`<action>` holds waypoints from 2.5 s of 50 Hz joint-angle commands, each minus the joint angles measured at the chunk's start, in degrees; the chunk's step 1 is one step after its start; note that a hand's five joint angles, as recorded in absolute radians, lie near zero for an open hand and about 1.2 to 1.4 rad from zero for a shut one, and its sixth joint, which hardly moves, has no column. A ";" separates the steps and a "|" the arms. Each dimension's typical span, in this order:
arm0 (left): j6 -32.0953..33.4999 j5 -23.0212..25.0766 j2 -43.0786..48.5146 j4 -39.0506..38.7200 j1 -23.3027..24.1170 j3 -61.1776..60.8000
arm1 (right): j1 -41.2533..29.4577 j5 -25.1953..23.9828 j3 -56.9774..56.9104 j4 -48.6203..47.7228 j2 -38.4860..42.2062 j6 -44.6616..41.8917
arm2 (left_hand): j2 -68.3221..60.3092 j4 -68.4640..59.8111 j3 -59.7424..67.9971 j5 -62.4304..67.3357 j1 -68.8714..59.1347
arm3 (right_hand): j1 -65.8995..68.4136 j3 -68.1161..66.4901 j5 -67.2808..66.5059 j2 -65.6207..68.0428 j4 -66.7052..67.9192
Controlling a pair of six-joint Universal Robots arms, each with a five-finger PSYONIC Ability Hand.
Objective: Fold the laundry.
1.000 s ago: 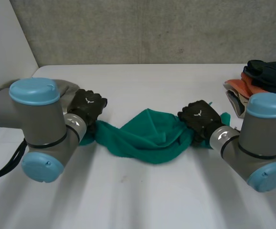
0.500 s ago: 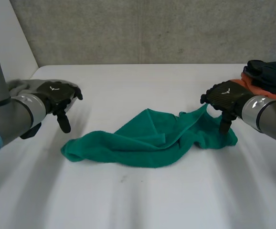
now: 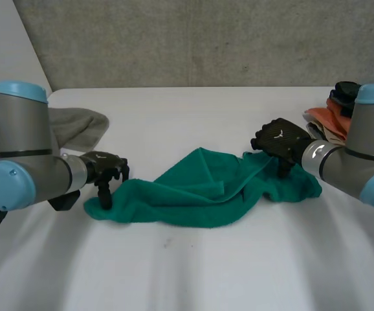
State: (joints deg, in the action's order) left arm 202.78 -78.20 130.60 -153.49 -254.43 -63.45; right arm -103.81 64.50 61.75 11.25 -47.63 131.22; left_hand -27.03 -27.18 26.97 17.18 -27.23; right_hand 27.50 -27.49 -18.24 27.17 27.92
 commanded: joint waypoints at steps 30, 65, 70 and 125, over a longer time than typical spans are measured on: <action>2.89 -21.37 -13.97 -48.20 6.05 21.18 | 0.36 18.29 -27.22 -50.45 1.23 21.53 | -52.97 -52.82 53.03 52.82 -52.77 | 52.50 -52.51 -51.76 52.83 52.08; 15.63 -9.33 1.06 -43.31 -4.32 -12.75 | 4.05 4.58 13.75 -23.30 0.08 9.93 | -31.73 -31.58 31.79 31.57 -31.53 | 52.50 -52.51 -51.76 52.83 52.08; 14.58 -7.32 0.00 -38.12 -5.64 -12.05 | 4.05 4.67 13.57 -22.42 -0.63 10.72 | -15.34 -15.19 15.40 15.18 -15.14 | 52.50 -52.51 -51.76 52.83 52.08; 30.93 -8.80 -20.49 -8.22 -7.23 -25.34 | 9.86 12.31 25.54 15.30 -18.30 -20.40 | -52.97 -52.82 53.03 52.82 -52.77 | 52.50 -52.51 -51.76 52.83 52.08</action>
State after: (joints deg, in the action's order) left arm 237.97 -83.46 104.52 -157.45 -263.91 -96.56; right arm -91.99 76.01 91.51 31.85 -70.30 106.95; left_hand -68.49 -68.44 67.97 56.43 -67.00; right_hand 64.95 -68.23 -58.52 67.60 68.62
